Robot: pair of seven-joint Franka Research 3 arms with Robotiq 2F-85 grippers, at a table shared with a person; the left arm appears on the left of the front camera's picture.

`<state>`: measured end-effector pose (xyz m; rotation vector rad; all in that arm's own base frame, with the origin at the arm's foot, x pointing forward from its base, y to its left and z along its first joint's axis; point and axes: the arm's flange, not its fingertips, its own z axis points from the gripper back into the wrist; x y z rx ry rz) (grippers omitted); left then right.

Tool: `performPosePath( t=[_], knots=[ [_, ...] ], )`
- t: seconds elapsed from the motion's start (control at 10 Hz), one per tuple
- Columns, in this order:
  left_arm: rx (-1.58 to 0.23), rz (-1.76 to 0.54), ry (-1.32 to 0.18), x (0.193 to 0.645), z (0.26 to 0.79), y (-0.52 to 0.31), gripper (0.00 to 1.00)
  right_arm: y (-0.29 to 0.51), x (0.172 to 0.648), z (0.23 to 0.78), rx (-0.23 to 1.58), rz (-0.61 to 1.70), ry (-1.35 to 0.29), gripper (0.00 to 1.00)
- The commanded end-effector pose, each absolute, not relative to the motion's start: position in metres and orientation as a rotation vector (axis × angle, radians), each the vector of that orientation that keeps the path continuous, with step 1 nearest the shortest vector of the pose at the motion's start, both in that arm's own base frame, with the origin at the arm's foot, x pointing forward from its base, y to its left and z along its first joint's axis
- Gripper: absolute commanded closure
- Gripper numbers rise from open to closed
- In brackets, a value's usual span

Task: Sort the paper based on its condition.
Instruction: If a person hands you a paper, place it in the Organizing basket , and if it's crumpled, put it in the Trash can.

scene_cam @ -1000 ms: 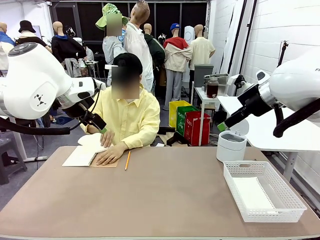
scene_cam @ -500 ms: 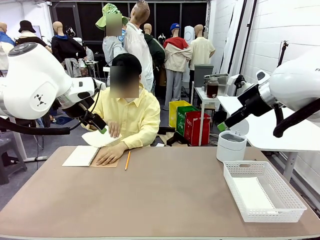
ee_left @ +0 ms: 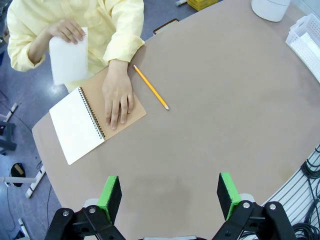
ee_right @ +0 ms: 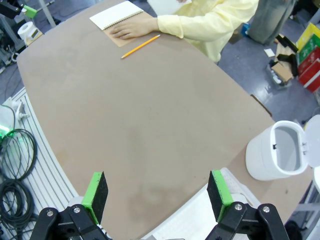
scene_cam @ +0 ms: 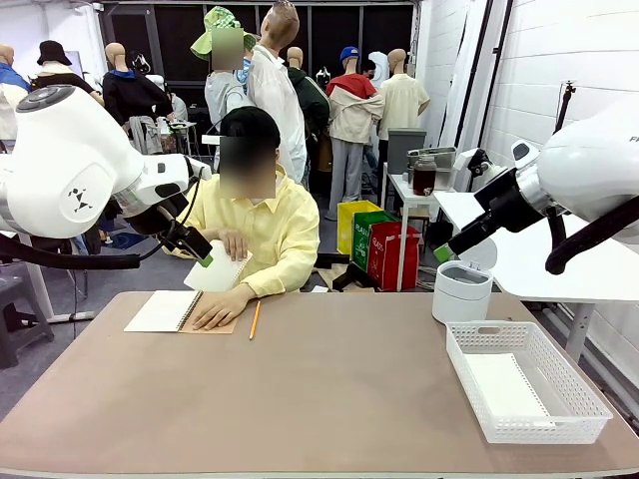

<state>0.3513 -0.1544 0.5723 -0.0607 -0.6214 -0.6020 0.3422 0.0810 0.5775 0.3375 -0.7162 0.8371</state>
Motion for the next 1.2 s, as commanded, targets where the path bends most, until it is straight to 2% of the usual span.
performPosePath(
  t=[0.0, 1.1],
  knots=[
    [-0.061, -0.602, -0.623, 0.3514, 0.5728, -0.1535, 0.00, 0.0813, 0.3419, 0.5773, 0.342, 0.839, -0.717, 0.00],
    [-0.061, -0.602, -0.623, 0.3514, 0.5728, -0.1535, 0.00, 0.0813, 0.3419, 0.5773, 0.342, 0.839, -0.717, 0.00]
  ],
)
